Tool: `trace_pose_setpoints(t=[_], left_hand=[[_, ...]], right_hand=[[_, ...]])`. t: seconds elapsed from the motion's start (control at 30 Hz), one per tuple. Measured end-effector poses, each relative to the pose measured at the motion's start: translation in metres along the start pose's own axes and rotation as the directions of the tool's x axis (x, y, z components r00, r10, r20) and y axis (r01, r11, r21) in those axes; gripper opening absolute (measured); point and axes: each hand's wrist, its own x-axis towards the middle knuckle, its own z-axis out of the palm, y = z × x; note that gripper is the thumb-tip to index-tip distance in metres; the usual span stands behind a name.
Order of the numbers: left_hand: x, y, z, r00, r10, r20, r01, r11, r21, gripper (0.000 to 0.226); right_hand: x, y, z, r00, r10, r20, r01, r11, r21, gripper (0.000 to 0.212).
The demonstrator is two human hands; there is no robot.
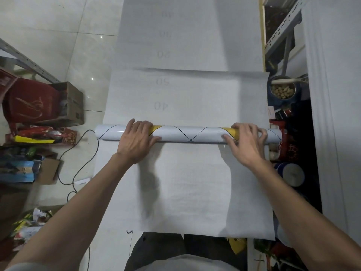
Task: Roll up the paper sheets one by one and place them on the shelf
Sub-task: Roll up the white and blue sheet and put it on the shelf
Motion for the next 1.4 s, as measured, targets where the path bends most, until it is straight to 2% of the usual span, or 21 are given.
trace_pose_setpoints(t=[0.07, 0.17, 0.33, 0.5, 0.6, 0.73, 0.9, 1.07, 1.3, 1.4], left_hand=[[-0.002, 0.001, -0.002, 0.999, 0.039, 0.006, -0.039, 0.997, 0.059, 0.069], [0.000, 0.003, -0.005, 1.000, 0.013, -0.016, -0.012, 0.996, 0.085, 0.066], [0.000, 0.000, -0.001, 1.000, 0.008, -0.026, -0.008, 1.000, 0.009, 0.055], [-0.003, -0.001, 0.002, 0.999, 0.035, -0.031, -0.034, 0.998, 0.058, 0.069], [0.001, -0.004, -0.001, 0.999, 0.045, -0.032, -0.043, 0.997, 0.060, 0.066], [0.002, -0.005, 0.001, 0.996, 0.067, -0.051, -0.066, 0.998, 0.023, 0.051], [0.002, -0.006, -0.001, 0.997, 0.066, -0.050, -0.064, 0.997, 0.052, 0.071], [0.001, -0.008, 0.001, 0.997, 0.068, -0.042, -0.069, 0.997, -0.029, 0.058], [0.006, -0.008, 0.000, 0.997, 0.070, -0.013, -0.070, 0.996, 0.048, 0.070], [0.008, -0.008, -0.004, 0.998, 0.062, 0.005, -0.062, 0.998, 0.034, 0.066]], right_hand=[[-0.004, -0.001, 0.003, 1.000, 0.005, 0.026, -0.005, 1.000, -0.005, 0.061], [-0.003, -0.003, 0.004, 0.999, 0.007, 0.042, -0.007, 1.000, -0.016, 0.075], [0.001, -0.005, 0.002, 1.000, -0.007, 0.030, 0.007, 1.000, 0.002, 0.055], [-0.003, -0.007, 0.004, 0.997, -0.048, 0.059, 0.050, 0.998, -0.034, 0.071], [0.000, -0.008, 0.001, 0.998, -0.039, 0.052, 0.042, 0.998, -0.045, 0.064], [0.000, -0.012, 0.000, 0.998, -0.045, 0.047, 0.047, 0.998, -0.044, 0.058], [-0.001, -0.013, -0.001, 0.997, -0.028, 0.078, 0.034, 0.997, -0.068, 0.071], [0.003, -0.014, -0.001, 0.999, 0.017, 0.049, -0.016, 0.999, -0.040, 0.058], [0.002, -0.015, -0.001, 0.993, -0.011, 0.121, 0.020, 0.997, -0.070, 0.079], [0.004, -0.014, -0.003, 0.995, 0.006, 0.095, 0.000, 0.998, -0.063, 0.064]])
